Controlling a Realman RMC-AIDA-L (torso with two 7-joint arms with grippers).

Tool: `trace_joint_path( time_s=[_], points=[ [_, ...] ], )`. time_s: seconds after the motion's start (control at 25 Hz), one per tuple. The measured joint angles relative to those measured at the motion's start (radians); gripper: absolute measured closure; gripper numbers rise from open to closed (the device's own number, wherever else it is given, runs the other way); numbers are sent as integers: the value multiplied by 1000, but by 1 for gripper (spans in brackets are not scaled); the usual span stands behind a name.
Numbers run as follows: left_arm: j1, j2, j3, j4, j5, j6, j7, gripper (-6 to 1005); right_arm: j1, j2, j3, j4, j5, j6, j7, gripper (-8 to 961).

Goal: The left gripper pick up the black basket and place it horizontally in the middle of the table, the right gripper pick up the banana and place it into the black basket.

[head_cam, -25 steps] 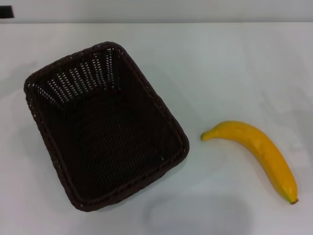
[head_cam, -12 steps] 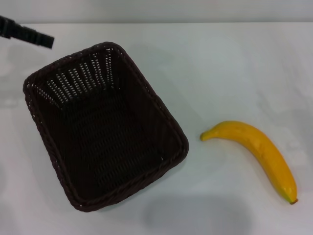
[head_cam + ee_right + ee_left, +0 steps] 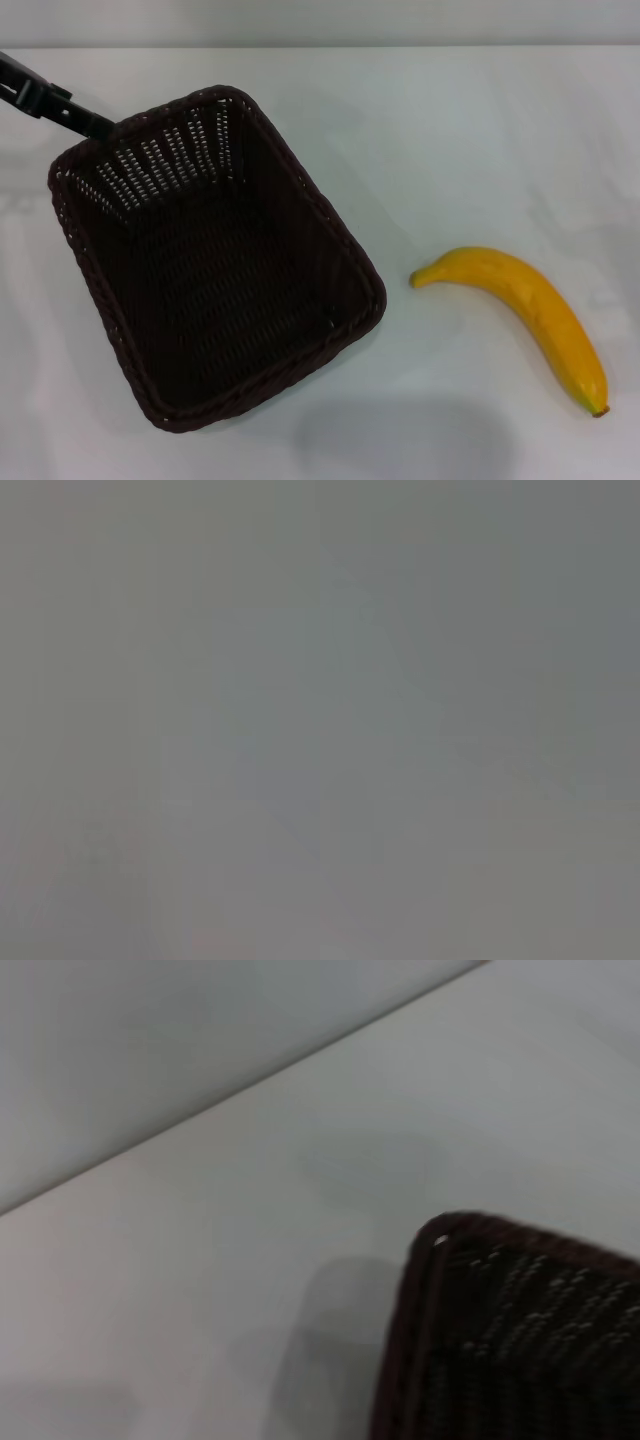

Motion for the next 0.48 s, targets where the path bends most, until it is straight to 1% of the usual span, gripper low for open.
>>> trace_joint_path(
  time_s=[0.28,0.48],
  points=[
    [-3,-31,13,14,31,51,32,143,0,-1,0,1,0,-1,8,97],
    [-3,-59,27,24,70,95,47,144,-1,-1,1,2,0,-2,11,97]
  ],
)
